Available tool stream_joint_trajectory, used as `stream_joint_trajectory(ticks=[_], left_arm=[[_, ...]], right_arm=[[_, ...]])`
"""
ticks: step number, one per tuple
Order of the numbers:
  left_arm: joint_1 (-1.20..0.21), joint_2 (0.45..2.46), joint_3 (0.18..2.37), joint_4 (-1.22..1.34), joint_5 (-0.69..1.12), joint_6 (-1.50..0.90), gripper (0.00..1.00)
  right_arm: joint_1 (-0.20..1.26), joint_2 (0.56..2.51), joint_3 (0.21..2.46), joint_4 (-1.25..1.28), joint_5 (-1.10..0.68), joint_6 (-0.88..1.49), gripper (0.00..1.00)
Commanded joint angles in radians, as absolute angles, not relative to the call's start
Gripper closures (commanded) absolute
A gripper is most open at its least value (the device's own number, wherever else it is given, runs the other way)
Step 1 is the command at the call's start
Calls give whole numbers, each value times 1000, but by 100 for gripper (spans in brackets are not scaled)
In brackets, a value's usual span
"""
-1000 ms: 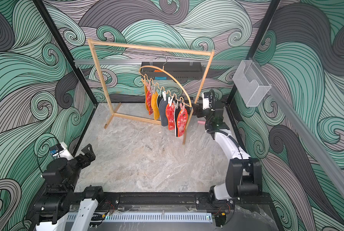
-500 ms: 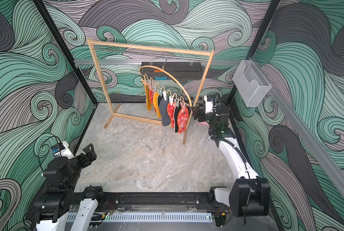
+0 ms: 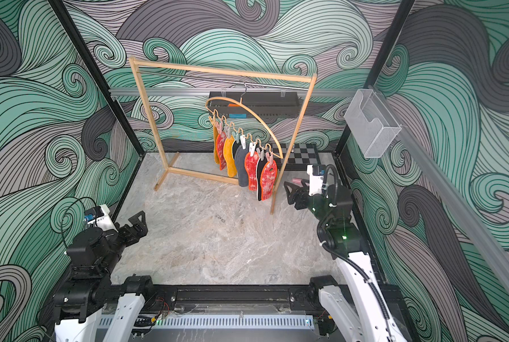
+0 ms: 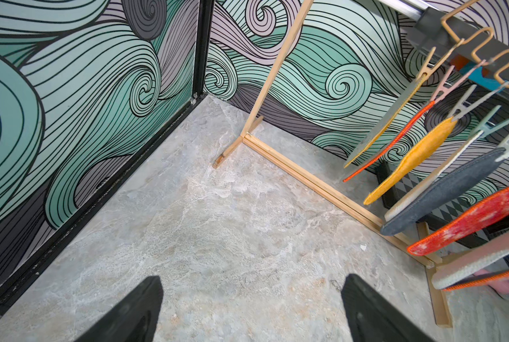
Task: Take the shoe insoles off the hanger
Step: Adjust the clothesline at the center of the board, then adjust the hanger on the clothesline.
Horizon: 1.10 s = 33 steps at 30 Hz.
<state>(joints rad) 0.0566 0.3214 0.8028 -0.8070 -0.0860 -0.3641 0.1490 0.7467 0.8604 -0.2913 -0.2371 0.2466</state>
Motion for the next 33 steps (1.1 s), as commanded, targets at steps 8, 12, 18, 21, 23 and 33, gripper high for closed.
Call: stream_joint_trajectory(ticks=[8, 12, 18, 21, 23, 33], left_arm=[[59, 341, 795, -767, 0, -330, 4], [59, 337, 795, -766, 0, -327, 4], [55, 342, 795, -767, 1, -325, 4], [54, 340, 795, -767, 0, -324, 4], [52, 339, 794, -768, 0, -324, 4], [51, 342, 793, -765, 0, -324, 4]], right_arm=[[315, 938, 1312, -564, -296, 102, 28], [316, 1102, 1497, -600, -287, 47, 24], [316, 1356, 1750, -619, -264, -36, 20], [314, 1455, 1853, -631, -241, -61, 21], [314, 1504, 1905, -636, -226, -79, 21], [323, 1668, 2029, -662, -287, -100, 43]])
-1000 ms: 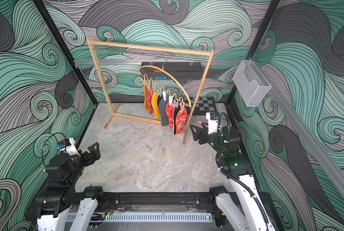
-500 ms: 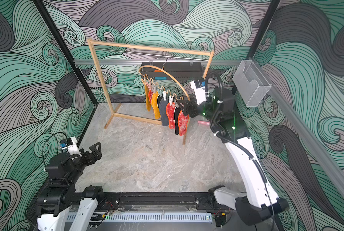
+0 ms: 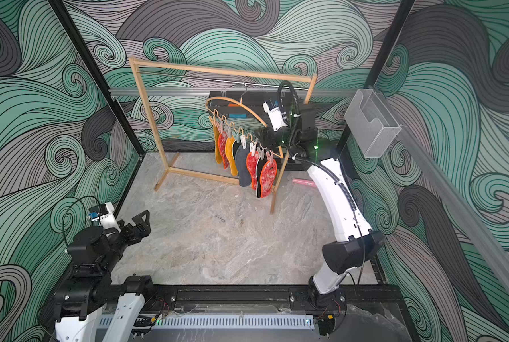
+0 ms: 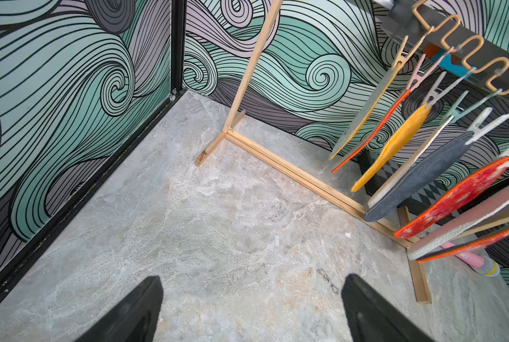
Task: Take the shoe insoles off the hanger
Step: Adjust the hanger on the clothesline.
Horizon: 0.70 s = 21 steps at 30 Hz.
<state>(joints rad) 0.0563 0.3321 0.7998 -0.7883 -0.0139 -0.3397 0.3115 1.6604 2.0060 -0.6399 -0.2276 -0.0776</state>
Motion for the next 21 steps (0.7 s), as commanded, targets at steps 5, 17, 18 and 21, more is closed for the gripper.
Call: stream_joint_trajectory(ticks=[5, 17, 18, 21], left_arm=[[52, 341, 791, -762, 0, -324, 4], [52, 342, 789, -760, 2, -324, 4], [52, 342, 790, -760, 2, -324, 4], [52, 341, 790, -759, 3, -325, 4]], right_arm=[[367, 1657, 2001, -661, -324, -93, 69], [469, 1568, 1902, -639, -322, -41, 88], [474, 1566, 1901, -637, -320, -31, 89], [477, 1568, 1907, -637, -318, 2, 91]])
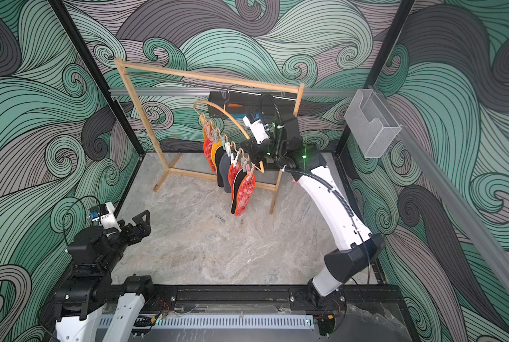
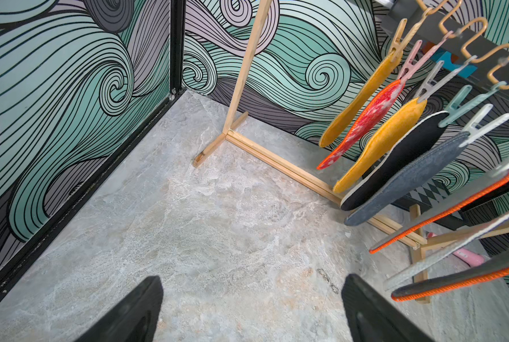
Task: Take the shoe insoles off the hanger
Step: Adjust the hanger on the clothesline.
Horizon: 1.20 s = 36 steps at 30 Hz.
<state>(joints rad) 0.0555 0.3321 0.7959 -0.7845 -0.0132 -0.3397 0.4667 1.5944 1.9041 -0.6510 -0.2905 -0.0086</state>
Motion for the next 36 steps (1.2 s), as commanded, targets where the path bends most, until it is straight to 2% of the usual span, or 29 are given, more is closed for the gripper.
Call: stream_joint_trajectory(ticks=[1, 5, 8, 9, 11, 12, 15, 20, 27, 36], left_arm=[[52, 343, 789, -761, 2, -324, 4], [52, 343, 790, -760, 0, -324, 4], [52, 344, 790, -760, 0, -324, 4], [52, 344, 790, -760, 0, -324, 4], [52, 346, 789, -760, 0, -324, 4], [52, 345, 789, -760, 1, -325, 4], [52, 345, 789, -759, 2, -324, 4], [52, 350, 789, -758, 6, -324, 4], [52, 352, 787, -756, 11, -325, 4], [52, 353, 787, -756, 11, -324, 4]], right_arm=[[477, 1568, 1909, -637, -318, 18, 91], [482, 1573, 1912, -636, -301, 63, 91], [486, 1583, 1917, -636, -275, 116, 86], [490, 1587, 1922, -636, -287, 128, 83], [499, 1593, 1931, -634, -290, 158, 67], [503, 1599, 1936, -632, -302, 169, 63], [514, 1607, 1942, -632, -323, 172, 55], [522, 1603, 1925, -602, -385, 186, 47], [534, 1611, 1933, -545, -484, 259, 46], [553, 1626, 1946, -516, -502, 268, 46]])
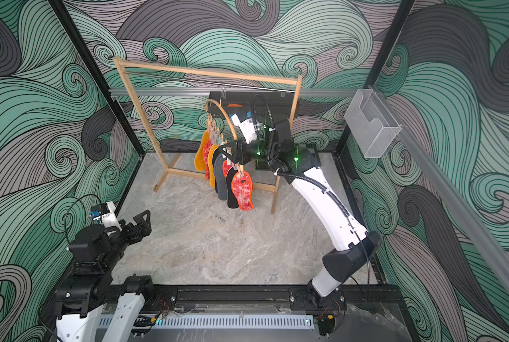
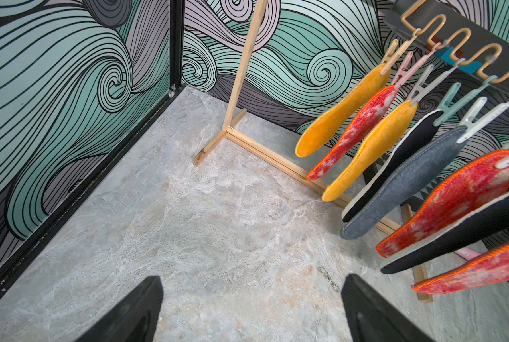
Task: Take the shoe insoles off the hanger
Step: Adjust the hanger on the clothesline.
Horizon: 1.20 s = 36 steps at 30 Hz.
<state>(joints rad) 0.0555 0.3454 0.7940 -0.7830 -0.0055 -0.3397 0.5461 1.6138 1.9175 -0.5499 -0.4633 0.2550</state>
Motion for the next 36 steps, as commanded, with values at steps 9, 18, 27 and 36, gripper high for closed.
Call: stream_joint_trajectory(ticks=[9, 18, 27, 36], left_arm=[[52, 356, 789, -760, 9, -324, 4], [52, 363, 789, -758, 14, -324, 4], [52, 367, 789, -760, 9, -324, 4], [66, 575, 844, -717, -9, -324, 4]], right_arm=[[556, 1719, 2077, -516, -575, 336, 43], [545, 1588, 1906, -525, -351, 221, 34], [468, 1387, 1687, -523, -314, 176, 28], [437, 952, 1079, -399, -251, 208, 28]])
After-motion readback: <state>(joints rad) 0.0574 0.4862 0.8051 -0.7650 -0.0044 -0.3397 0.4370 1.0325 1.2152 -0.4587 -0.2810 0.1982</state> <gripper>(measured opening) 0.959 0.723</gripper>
